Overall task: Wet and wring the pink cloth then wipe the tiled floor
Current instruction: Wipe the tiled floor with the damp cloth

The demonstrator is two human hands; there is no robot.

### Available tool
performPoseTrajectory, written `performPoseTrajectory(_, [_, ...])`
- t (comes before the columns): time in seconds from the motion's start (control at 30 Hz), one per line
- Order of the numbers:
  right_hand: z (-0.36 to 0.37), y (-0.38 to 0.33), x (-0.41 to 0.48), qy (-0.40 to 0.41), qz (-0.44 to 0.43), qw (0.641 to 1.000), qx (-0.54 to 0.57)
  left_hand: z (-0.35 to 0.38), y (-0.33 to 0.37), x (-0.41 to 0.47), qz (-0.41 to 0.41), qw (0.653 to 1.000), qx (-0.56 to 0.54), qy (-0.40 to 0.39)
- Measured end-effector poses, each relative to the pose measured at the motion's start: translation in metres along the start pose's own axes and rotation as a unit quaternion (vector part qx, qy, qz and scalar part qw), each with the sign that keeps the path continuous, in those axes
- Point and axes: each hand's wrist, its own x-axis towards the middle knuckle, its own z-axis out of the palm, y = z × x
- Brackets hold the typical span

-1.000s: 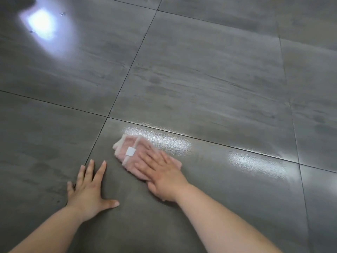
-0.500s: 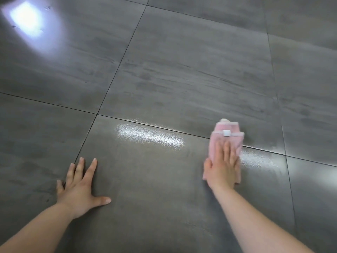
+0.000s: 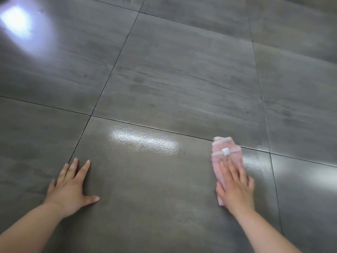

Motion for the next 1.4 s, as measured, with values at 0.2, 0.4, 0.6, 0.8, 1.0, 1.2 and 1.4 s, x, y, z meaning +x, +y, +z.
performPoseTrajectory(0.2, [-0.029, -0.022, 0.006, -0.067, 0.154, 0.977, 0.133, 0.000, 0.003, -0.001, -0.001, 1.000, 0.021, -0.007])
performPoseTrajectory(0.4, [-0.068, -0.070, 0.018, -0.050, 0.126, 0.784, 0.605, 0.001, 0.000, 0.001, 0.003, 0.999, 0.039, -0.007])
performPoseTrajectory(0.6, [-0.048, -0.043, 0.028, -0.036, 0.186, 0.884, 0.427, 0.002, -0.001, 0.004, 0.006, 0.999, 0.051, -0.015])
performPoseTrajectory(0.8, [-0.012, -0.071, 0.034, -0.089, -0.001, 0.990, 0.106, 0.002, -0.001, 0.008, 0.002, 0.997, 0.063, -0.038])
performPoseTrajectory(1.0, [-0.001, -0.188, 0.039, -0.064, -0.186, 0.979, 0.048, 0.001, -0.003, 0.010, -0.002, 0.996, 0.063, -0.065])
performPoseTrajectory(1.2, [-0.008, -0.169, 0.102, -0.013, -0.303, 0.952, 0.032, 0.003, -0.007, 0.010, -0.004, 0.997, 0.056, -0.057])
performPoseTrajectory(1.4, [-0.019, -0.026, 0.127, 0.004, 0.164, 0.976, 0.146, 0.002, -0.009, 0.010, 0.004, 0.997, 0.043, -0.068])
